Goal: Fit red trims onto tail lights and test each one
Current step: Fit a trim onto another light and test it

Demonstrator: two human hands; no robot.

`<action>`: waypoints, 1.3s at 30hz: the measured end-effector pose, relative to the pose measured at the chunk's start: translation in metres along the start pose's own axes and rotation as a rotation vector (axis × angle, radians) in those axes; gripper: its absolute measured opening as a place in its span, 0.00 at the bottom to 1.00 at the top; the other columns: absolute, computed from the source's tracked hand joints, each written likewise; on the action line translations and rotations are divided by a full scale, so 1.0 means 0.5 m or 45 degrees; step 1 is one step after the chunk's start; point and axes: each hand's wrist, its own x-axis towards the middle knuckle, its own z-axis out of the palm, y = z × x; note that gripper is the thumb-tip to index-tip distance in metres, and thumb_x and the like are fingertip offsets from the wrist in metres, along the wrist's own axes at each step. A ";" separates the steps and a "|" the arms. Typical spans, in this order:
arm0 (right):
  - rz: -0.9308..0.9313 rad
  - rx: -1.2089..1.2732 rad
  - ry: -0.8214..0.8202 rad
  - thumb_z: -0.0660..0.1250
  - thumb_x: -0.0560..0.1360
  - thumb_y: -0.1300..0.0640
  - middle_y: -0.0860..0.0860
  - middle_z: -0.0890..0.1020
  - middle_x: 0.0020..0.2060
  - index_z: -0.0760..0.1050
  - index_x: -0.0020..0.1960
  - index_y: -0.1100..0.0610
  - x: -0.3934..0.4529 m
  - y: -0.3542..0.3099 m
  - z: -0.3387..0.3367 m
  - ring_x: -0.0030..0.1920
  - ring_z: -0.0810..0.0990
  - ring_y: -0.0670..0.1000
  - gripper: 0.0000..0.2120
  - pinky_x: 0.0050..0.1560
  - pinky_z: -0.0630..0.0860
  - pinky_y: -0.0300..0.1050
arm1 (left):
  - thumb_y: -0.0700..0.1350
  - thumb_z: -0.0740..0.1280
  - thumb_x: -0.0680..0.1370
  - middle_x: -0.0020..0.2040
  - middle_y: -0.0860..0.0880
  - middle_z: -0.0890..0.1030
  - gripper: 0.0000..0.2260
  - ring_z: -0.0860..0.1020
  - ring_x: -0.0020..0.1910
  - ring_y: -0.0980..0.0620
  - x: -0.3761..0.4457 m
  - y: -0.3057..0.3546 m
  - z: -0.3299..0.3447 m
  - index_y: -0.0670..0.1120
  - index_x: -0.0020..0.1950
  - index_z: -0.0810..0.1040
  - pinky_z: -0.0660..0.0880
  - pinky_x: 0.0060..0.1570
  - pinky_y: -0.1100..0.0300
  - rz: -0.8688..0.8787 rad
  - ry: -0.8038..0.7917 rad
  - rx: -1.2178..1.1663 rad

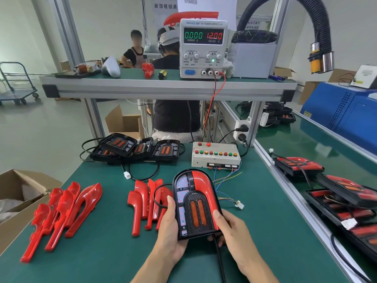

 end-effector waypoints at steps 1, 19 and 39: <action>-0.008 0.006 0.012 0.64 0.79 0.36 0.57 0.86 0.41 0.84 0.55 0.45 0.001 -0.001 0.000 0.37 0.83 0.51 0.16 0.34 0.74 0.44 | 0.68 0.54 0.79 0.61 0.38 0.83 0.32 0.83 0.58 0.40 -0.001 0.000 0.001 0.46 0.59 0.85 0.83 0.47 0.51 -0.010 0.001 0.011; -0.149 0.251 0.127 0.70 0.76 0.46 0.54 0.87 0.55 0.83 0.60 0.49 0.036 0.045 -0.003 0.56 0.85 0.54 0.15 0.61 0.79 0.48 | 0.59 0.69 0.78 0.62 0.56 0.77 0.20 0.71 0.64 0.58 0.062 0.206 0.077 0.51 0.66 0.76 0.67 0.67 0.60 1.079 -0.068 1.923; -0.216 0.149 0.013 0.70 0.75 0.39 0.52 0.84 0.61 0.79 0.64 0.44 0.040 0.060 -0.021 0.63 0.82 0.53 0.20 0.69 0.74 0.56 | 0.60 0.78 0.67 0.44 0.47 0.80 0.28 0.77 0.44 0.52 0.138 0.245 0.094 0.38 0.51 0.77 0.75 0.52 0.51 0.273 -0.684 1.607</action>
